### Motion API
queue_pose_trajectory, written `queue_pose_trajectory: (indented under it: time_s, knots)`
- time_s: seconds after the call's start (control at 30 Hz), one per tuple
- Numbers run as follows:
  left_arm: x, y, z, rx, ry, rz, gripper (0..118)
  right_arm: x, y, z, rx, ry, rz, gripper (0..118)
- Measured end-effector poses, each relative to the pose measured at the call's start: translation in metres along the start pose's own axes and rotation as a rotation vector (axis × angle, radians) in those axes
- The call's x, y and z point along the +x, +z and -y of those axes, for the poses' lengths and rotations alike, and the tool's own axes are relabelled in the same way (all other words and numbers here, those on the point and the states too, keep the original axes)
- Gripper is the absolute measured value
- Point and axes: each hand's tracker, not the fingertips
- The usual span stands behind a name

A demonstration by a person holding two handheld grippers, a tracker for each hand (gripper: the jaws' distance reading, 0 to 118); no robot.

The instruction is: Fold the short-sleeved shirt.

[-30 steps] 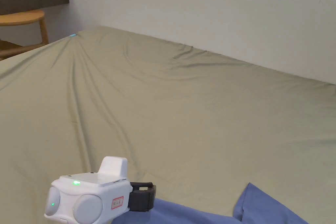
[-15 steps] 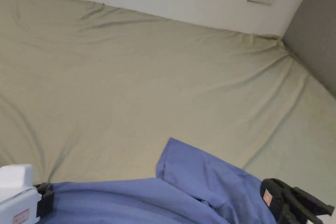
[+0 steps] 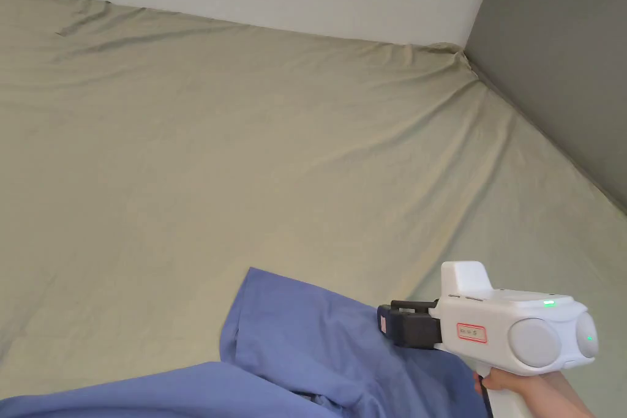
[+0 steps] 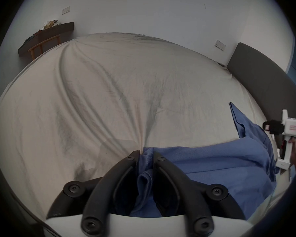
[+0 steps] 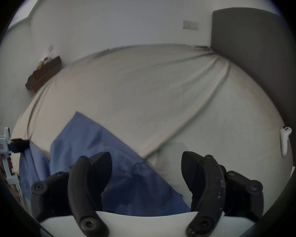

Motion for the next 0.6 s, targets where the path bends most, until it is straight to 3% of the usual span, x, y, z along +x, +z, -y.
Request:
queue_pose_trajectory:
  time_s: [0.07, 0.13, 0.17, 0.2, 0.23, 0.27, 0.33, 0.37, 0.5, 0.6]
  knots:
    - [0.000, 0.000, 0.001, 0.002, 0.001, 0.008, 14, -0.002, -0.014, 0.000, -0.034, 0.016, 0.035, 85]
    - [0.000, 0.001, 0.001, 0.006, 0.004, 0.011, 14, -0.006, -0.020, -0.001, -0.129, 0.062, 0.008, 62]
    - [0.001, 0.002, 0.002, 0.009, 0.003, 0.010, 14, -0.009, -0.013, -0.001, -0.077, 0.061, -0.010, 51]
    - [0.003, 0.003, 0.002, 0.011, -0.001, 0.008, 14, -0.011, -0.006, -0.006, -0.090, 0.085, -0.045, 4]
    - [0.004, 0.002, 0.000, 0.009, -0.010, 0.000, 14, -0.015, -0.003, -0.007, -0.108, 0.094, -0.092, 5]
    - [0.008, 0.003, -0.001, 0.001, -0.021, -0.019, 14, -0.024, 0.005, -0.009, -0.110, 0.151, -0.008, 5]
    - [0.018, 0.007, -0.006, -0.012, -0.031, -0.062, 14, -0.037, 0.019, -0.007, -0.110, 0.290, 0.014, 5]
    - [0.021, 0.009, -0.009, -0.022, -0.038, -0.077, 13, -0.041, 0.031, -0.007, -0.103, 0.300, 0.020, 5]
    - [0.022, 0.044, -0.021, 0.033, -0.056, -0.041, 10, -0.047, 0.099, -0.012, 0.069, 0.224, 0.035, 5]
    - [0.021, 0.093, -0.040, 0.105, 0.003, 0.049, 9, -0.044, 0.169, -0.022, 0.229, 0.187, 0.082, 5]
